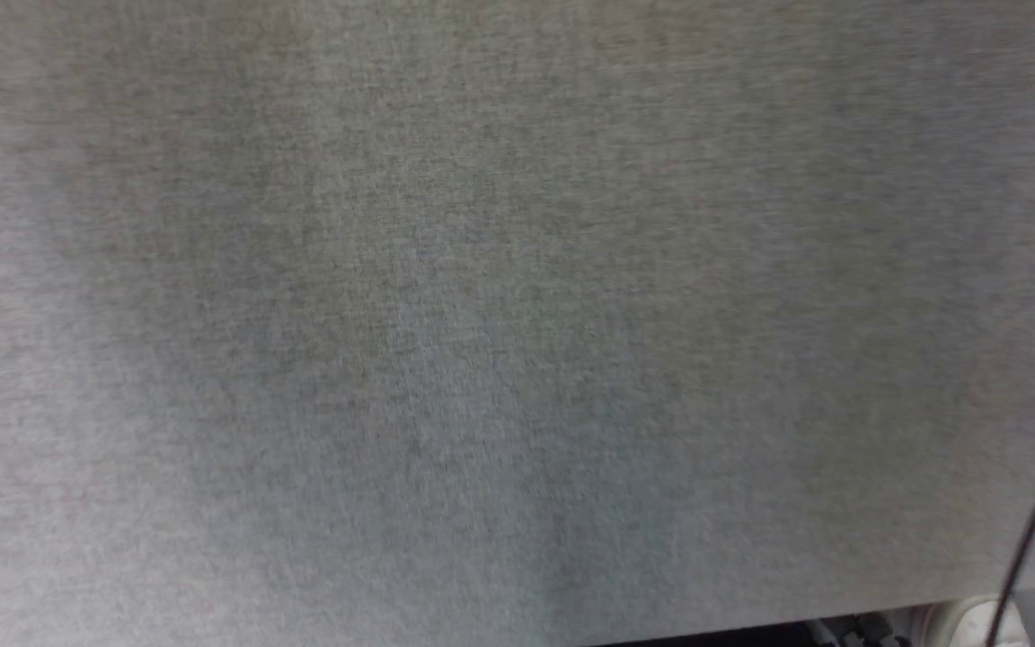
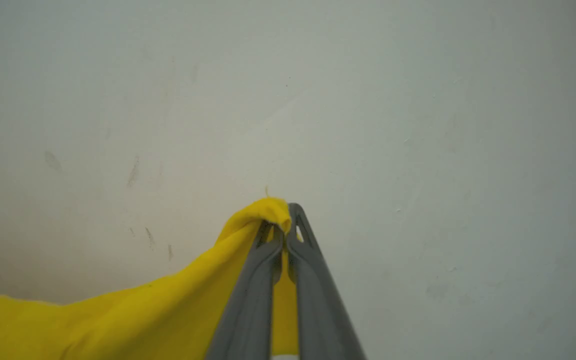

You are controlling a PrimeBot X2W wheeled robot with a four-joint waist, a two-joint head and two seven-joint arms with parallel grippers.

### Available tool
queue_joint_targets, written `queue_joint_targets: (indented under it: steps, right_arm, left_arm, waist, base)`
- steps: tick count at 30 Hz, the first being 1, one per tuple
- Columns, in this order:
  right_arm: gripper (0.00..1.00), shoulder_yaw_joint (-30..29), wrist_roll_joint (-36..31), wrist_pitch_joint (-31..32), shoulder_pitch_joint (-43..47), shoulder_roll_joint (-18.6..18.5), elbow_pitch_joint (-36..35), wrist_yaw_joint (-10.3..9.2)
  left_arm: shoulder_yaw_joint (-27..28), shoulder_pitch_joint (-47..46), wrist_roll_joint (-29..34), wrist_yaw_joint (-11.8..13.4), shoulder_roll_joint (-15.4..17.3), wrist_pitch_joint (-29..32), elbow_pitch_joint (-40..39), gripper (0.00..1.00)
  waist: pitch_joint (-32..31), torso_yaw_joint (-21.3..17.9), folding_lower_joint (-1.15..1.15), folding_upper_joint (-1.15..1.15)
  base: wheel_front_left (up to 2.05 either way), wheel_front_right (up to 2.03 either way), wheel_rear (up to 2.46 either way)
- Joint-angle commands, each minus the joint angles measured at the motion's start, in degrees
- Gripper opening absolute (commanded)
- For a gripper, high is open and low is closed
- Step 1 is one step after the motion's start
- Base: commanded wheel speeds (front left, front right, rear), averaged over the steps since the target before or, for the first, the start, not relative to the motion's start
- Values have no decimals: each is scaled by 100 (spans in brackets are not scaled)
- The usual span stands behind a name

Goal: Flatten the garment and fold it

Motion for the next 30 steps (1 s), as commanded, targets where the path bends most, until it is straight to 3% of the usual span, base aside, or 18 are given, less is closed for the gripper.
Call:
queue_joint_targets:
  steps: [1,9,16,24,30]
  right_arm:
    - [0,45,-65,-22,15,13,30,-6]
    - [0,309,46,-261,434,-51,257,-6]
    - [0,949,1139,-253,1235,-390,144,-6]
    - [0,1292,2447,412,2726,-985,-989,-6]
    - [0,1234,3013,777,4128,-1124,-1898,-6]
  left_arm:
    - [16,136,-32,-72,9,-45,11,0]
    - [1,927,-263,-363,178,-57,33,0]
    - [69,1928,-745,-420,450,578,-404,0]
    - [433,3581,-1368,6,687,1508,-1786,0]
    - [546,5401,-1474,382,776,1810,-2825,0]
  waist:
    - [352,137,0,0]
    - [486,298,0,0]
    - [240,296,0,0]
    - [-62,230,0,0]
    - [-435,171,0,0]
  base:
    - [0,0,0]
    - [0,0,0]
    - [0,0,0]
    - [0,0,0]
    - [0,0,0]
